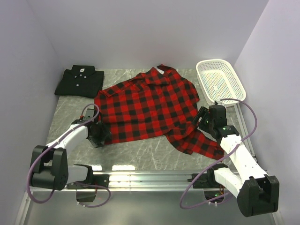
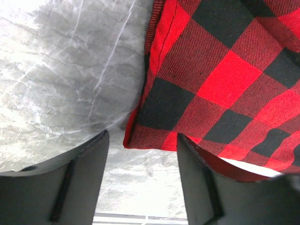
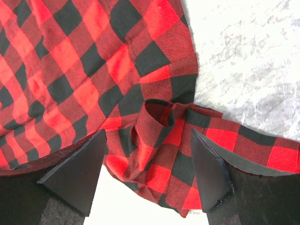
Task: Fold and stack the long sleeve shirts
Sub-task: Fold the shirt
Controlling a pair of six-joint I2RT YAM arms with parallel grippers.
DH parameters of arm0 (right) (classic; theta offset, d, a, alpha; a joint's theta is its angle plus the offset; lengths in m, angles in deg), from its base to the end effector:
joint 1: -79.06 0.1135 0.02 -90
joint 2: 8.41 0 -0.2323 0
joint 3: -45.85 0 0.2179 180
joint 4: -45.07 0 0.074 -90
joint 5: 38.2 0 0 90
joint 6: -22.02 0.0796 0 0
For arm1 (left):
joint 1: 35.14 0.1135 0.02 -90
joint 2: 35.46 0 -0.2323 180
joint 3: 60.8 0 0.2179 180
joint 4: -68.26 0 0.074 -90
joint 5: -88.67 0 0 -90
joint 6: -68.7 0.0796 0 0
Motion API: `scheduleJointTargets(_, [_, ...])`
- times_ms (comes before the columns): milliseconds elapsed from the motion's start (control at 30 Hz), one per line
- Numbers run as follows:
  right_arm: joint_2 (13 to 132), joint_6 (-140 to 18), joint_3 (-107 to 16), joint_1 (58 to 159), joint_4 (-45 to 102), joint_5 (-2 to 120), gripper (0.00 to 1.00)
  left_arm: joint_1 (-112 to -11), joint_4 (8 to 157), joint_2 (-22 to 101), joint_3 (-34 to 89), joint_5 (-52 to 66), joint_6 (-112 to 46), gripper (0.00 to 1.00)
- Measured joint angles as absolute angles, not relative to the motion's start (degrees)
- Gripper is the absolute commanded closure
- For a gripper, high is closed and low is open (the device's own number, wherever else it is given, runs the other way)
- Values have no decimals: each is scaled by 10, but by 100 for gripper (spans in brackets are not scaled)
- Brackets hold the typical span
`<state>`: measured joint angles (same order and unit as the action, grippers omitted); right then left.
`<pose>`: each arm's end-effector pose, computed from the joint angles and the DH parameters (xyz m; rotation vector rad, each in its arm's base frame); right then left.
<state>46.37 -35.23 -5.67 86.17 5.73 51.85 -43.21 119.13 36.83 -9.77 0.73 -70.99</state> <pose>0.2150 0.0269 0.1869 0.5189 2.2824 0.3512 0.1971 -0.0308 0.1096 -1.0135 2.6894 -0.2635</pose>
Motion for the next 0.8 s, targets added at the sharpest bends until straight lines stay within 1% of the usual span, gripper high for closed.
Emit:
scheduleJointTargets(133, [463, -352, -53, 862, 58, 518, 21, -433, 1187, 375, -97, 10, -715, 44])
scheduleJointTargets(167, [463, -352, -53, 862, 58, 518, 21, -433, 1187, 377, -96, 10, -716, 50])
scheduleJointTargets(200, [463, -352, -53, 862, 58, 518, 21, -433, 1186, 380, -96, 12, -717, 53])
scheduleJointTargets(233, [463, -352, -53, 862, 58, 518, 21, -433, 1184, 383, -95, 14, -717, 62])
scheduleJointTargets(300, [463, -352, -53, 862, 58, 518, 22, -434, 1180, 389, -94, 18, -718, 72])
scheduleJointTargets(333, [463, -352, -53, 862, 59, 518, 22, -435, 1179, 391, -94, 19, -718, 83])
scheduleJointTargets(433, [464, -352, -53, 862, 59, 519, 22, -436, 1180, 391, -95, 19, -715, 99])
scheduleJointTargets(633, [510, -352, -61, 862, 58, 527, 23, -438, 1199, 367, -94, 19, -709, 100])
scheduleJointTargets(800, [569, -352, -68, 862, 59, 538, 26, -438, 1224, 313, -79, 19, -702, 99])
